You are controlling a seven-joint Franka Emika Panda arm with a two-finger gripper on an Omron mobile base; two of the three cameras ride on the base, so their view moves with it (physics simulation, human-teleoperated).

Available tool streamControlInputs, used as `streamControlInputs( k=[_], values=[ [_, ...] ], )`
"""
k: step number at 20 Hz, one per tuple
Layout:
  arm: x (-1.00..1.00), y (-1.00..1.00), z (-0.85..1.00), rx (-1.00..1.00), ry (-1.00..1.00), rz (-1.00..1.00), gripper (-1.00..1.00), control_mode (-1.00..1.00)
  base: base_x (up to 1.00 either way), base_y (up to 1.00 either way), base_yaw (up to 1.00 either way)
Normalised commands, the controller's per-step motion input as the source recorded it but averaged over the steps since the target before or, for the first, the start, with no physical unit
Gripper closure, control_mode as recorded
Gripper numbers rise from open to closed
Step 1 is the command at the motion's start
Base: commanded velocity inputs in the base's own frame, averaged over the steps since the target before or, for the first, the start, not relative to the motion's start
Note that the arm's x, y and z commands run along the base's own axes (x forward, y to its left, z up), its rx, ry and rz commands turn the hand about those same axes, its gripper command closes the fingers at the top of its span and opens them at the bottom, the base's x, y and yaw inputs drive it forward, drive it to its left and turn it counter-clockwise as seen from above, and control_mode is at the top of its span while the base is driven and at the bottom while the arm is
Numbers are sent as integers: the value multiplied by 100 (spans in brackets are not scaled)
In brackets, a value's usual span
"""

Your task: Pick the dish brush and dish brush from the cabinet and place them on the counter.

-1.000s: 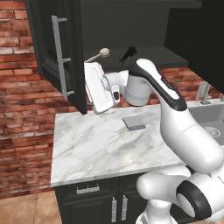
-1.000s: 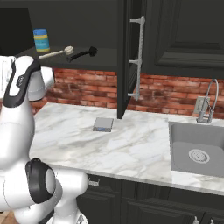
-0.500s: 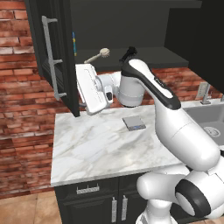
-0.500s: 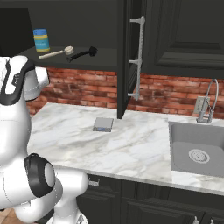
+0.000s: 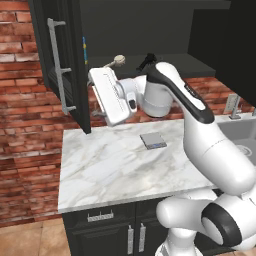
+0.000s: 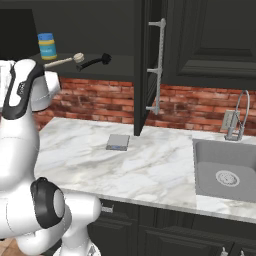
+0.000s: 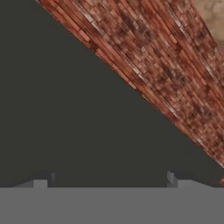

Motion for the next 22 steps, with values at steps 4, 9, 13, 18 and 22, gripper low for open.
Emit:
streamControlInputs(
  k=[4, 9, 13, 18, 22],
  values=[
    [-3, -27, 7, -5, -7, 11, -100, -100, 0, 0, 0],
    [0, -1, 3, -6, -3, 4, -100, -100, 0, 0, 0],
    [0, -14, 0, -9, -17, 5, -100, -100, 0, 0, 0],
    [-5, -23, 0, -10, -25, 10, -100, -100, 0, 0, 0],
    [-13, -19, -5, -14, -25, 8, -100, -100, 0, 0, 0]
  ],
)
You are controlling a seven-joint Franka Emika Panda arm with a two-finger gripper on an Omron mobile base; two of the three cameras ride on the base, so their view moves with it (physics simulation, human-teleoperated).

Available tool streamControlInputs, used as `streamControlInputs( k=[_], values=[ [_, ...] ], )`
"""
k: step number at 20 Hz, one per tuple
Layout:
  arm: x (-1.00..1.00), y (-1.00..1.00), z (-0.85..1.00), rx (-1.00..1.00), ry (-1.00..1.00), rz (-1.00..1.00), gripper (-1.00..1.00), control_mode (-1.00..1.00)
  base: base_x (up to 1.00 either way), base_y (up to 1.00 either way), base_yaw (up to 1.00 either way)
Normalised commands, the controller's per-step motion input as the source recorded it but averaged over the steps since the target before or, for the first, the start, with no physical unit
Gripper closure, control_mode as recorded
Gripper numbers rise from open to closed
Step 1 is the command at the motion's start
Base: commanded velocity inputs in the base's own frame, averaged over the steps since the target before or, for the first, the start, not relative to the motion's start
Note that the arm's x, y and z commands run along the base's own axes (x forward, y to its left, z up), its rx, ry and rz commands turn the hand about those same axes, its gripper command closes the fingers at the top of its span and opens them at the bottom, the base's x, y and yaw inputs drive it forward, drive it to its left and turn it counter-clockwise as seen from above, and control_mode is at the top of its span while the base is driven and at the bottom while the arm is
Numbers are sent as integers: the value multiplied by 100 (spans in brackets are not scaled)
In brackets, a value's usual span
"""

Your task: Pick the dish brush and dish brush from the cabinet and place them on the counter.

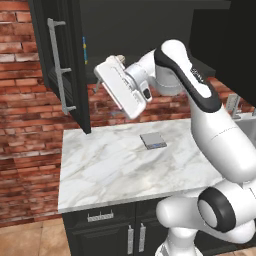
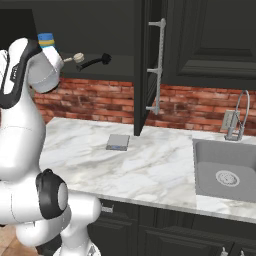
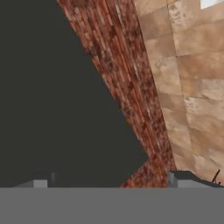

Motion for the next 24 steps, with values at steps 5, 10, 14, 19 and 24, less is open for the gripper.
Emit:
streamControlInputs(
  k=[5, 10, 14, 19, 24],
  values=[
    [-15, -7, -13, -15, -25, 6, -100, -100, 0, 0, 0],
    [-10, -13, -19, -10, -25, 5, -100, -100, 0, 0, 0],
    [-2, -28, -19, -7, -25, 5, -100, -100, 0, 0, 0],
    [0, -27, -21, -7, -25, 5, -100, -100, 0, 0, 0],
    [0, -18, -20, -8, -25, 7, -100, -100, 0, 0, 0]
  ],
)
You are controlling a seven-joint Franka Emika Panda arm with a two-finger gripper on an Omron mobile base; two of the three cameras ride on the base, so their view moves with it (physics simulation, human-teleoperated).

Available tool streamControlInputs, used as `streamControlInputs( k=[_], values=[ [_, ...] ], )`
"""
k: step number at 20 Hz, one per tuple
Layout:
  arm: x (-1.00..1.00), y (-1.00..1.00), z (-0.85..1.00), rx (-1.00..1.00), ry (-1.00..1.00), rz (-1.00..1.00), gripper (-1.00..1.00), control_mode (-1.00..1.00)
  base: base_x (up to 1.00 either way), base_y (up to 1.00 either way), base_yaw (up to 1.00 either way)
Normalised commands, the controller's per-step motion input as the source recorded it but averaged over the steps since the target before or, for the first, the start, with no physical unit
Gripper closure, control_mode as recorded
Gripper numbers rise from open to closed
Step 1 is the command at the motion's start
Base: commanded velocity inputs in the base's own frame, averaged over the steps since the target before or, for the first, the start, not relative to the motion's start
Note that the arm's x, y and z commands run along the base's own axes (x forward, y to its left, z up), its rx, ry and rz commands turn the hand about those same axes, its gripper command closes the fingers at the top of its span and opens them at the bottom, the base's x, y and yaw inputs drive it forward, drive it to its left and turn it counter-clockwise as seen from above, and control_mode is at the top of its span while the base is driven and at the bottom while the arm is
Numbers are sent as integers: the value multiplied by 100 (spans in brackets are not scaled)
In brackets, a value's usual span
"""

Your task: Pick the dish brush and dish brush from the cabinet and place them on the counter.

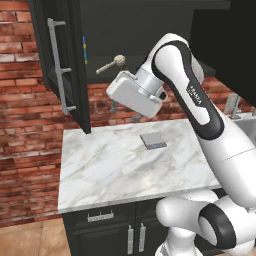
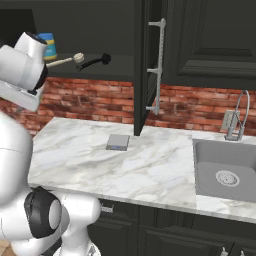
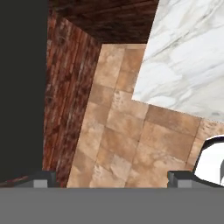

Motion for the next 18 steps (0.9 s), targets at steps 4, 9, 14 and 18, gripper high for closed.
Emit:
streamControlInputs(
  k=[4, 9, 14, 18],
  values=[
    [2, -24, -4, -5, -21, 7, -100, -100, 0, 0, 0],
    [8, -17, 17, -8, -4, 2, -100, -100, 0, 0, 0],
    [12, -15, 11, -9, -6, -4, -100, -100, 0, 0, 0],
    [0, 0, -8, -10, -2, -2, -100, -100, 0, 0, 0]
  ],
)
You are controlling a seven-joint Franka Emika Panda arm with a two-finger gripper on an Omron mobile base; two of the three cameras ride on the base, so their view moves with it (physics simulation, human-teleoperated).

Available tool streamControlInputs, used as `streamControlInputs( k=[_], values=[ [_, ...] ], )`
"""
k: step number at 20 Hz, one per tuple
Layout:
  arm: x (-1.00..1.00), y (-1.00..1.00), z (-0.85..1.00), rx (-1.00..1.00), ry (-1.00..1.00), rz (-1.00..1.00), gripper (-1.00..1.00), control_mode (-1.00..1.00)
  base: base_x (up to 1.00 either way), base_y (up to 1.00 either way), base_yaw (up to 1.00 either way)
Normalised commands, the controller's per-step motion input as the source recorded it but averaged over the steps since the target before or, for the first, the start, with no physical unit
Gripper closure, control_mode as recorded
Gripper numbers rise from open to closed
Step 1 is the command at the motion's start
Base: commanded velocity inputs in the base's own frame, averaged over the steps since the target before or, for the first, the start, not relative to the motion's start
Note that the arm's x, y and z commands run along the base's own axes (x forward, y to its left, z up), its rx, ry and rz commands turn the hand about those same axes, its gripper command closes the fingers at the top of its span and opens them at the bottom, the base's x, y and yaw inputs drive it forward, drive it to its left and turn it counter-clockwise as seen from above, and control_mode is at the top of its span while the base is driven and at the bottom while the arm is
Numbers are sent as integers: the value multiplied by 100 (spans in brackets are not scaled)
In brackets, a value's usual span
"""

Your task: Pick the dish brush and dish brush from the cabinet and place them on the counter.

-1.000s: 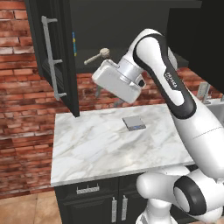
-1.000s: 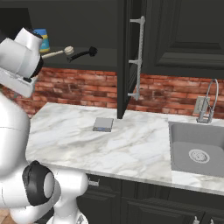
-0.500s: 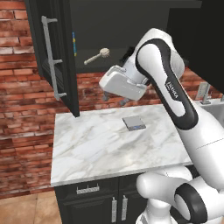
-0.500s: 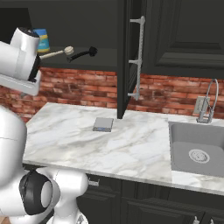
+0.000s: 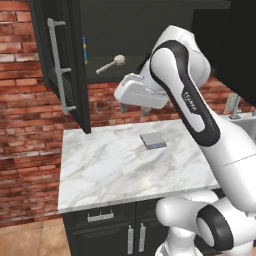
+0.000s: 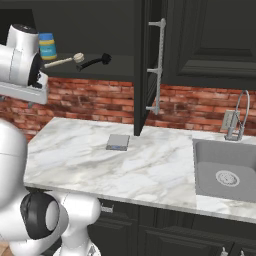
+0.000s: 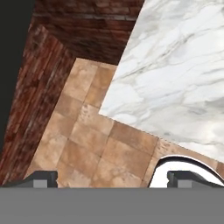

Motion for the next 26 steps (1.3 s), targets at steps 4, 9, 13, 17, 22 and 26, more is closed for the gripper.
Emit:
streamControlInputs(
  k=[4, 9, 13, 17, 22, 26],
  values=[
    [0, 2, -16, -10, 0, 0, -100, -100, 0, 0, 0],
    [1, -5, -12, -5, 0, 0, -100, -100, 0, 0, 0],
    [2, -17, -6, -5, -4, 0, -100, -100, 0, 0, 0],
    [0, -14, 0, -7, -8, 0, -100, -100, 0, 0, 0],
    [9, -28, -1, -9, -3, -6, -100, -100, 0, 0, 0],
    [3, -24, 0, -10, -4, -8, -100, -100, 0, 0, 0]
  ],
)
